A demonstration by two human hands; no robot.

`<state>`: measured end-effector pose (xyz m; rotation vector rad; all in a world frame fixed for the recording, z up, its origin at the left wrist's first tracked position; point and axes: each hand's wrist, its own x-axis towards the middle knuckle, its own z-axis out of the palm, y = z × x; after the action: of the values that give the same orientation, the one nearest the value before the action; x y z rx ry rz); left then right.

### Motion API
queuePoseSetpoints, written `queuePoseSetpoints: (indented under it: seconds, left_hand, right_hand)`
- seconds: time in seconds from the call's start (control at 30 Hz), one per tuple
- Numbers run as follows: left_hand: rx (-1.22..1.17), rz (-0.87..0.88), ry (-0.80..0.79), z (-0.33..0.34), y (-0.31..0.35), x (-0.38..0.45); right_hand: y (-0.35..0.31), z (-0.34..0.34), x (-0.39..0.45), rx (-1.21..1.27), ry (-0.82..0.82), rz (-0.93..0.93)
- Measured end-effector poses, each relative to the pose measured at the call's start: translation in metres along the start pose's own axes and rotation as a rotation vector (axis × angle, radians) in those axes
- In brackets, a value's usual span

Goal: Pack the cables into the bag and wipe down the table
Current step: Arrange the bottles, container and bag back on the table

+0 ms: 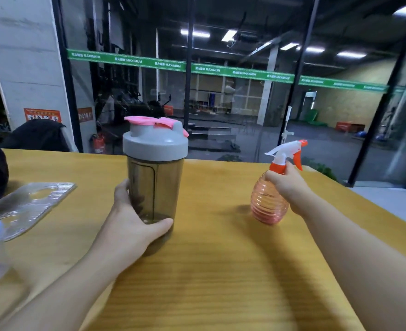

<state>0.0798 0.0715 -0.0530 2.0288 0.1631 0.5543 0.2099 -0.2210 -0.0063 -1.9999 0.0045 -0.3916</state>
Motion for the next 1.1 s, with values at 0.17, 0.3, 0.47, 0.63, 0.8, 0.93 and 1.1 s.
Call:
queuePoseSetpoints:
  seconds: [0.17,0.3,0.47,0.63,0.8,0.93,1.1]
  left_hand:
    - [-0.067,0.057,-0.087,0.048,0.043,-0.012]
    - [-0.166,0.011,-0.144,0.102,0.074,-0.013]
    - [-0.247,-0.111,-0.196,0.156,0.092,-0.014]
    - [-0.082,-0.042,-0.152,0.167,0.084,-0.012]
    - [-0.062,-0.028,-0.132,0.173,0.079,-0.004]
    - [-0.083,-0.015,-0.118,0.181,0.078,0.004]
    - [-0.061,0.005,-0.115,0.188,0.075,0.006]
  right_hand:
    - [0.019,-0.031,0.004,-0.179,0.07,0.116]
    - [0.024,-0.037,-0.001,-0.364,0.09,0.14]
    - [0.024,-0.038,0.003,-0.433,0.156,0.201]
    - [0.038,-0.052,0.01,-0.272,0.163,0.193]
    - [0.045,-0.065,0.027,-0.45,0.194,0.2]
    - [0.049,-0.067,0.042,-0.543,0.16,0.186]
    - [0.056,-0.065,0.061,-0.458,0.115,0.146]
